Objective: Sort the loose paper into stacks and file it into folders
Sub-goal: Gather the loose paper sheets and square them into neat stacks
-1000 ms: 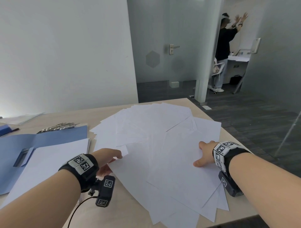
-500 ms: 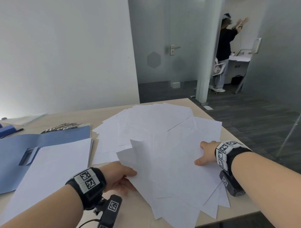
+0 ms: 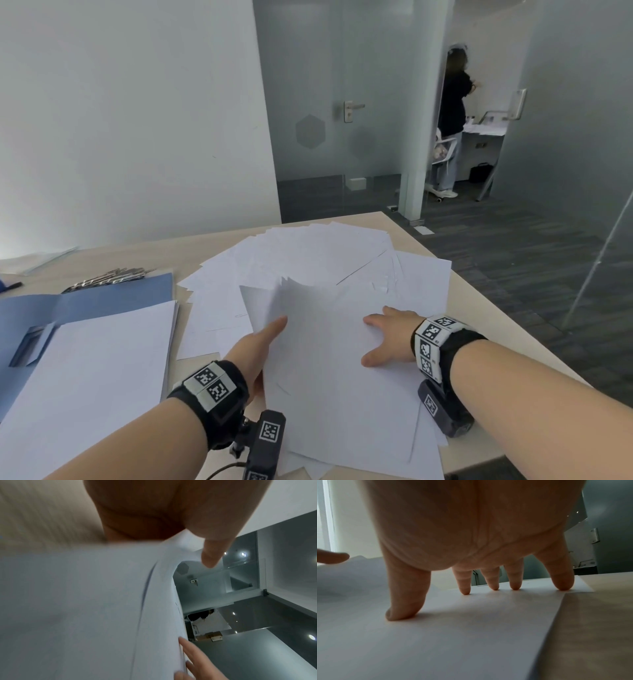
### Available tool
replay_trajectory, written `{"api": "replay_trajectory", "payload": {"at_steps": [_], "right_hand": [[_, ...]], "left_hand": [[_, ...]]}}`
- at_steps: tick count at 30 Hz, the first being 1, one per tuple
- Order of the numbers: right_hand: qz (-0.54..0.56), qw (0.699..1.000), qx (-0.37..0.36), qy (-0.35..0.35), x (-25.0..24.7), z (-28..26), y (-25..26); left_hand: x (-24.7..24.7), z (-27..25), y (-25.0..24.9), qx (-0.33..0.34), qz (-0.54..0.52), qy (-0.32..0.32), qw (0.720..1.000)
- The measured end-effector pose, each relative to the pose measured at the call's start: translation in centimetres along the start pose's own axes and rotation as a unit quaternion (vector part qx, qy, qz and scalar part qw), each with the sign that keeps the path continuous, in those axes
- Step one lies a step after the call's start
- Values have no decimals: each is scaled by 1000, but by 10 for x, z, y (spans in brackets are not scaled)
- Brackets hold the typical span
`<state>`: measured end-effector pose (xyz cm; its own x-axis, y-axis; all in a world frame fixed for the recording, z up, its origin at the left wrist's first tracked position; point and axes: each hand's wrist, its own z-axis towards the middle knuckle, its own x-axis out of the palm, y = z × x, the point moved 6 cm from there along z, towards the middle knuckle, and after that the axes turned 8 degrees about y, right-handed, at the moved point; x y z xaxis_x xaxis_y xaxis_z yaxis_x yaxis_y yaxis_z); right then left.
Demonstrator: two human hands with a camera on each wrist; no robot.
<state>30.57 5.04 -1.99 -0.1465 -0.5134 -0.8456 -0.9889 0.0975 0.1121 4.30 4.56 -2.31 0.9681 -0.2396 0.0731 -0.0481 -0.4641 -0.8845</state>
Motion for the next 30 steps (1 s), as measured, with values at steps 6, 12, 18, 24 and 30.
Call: {"api": "replay_trajectory", "payload": {"at_steps": [6,12,18,24,30], "right_hand": [[-8,998,-55,12,2,2,24],[96,977,-187,32,4,-6,52],[303,932,-160,-117,-25,-4,11],[510,851,-88,-89,-24,-3,-8],[512,838,-176,-62,-12,5,32]], "left_hand": [[-6,5,5,-16,39,13,999],[-8,17,12,-26,104,50,993],[-22,17,4,33,85,3,996],[-41,11,-20,138,-16,-36,990],[-49,19,-11,129,-45,-80,987]]}}
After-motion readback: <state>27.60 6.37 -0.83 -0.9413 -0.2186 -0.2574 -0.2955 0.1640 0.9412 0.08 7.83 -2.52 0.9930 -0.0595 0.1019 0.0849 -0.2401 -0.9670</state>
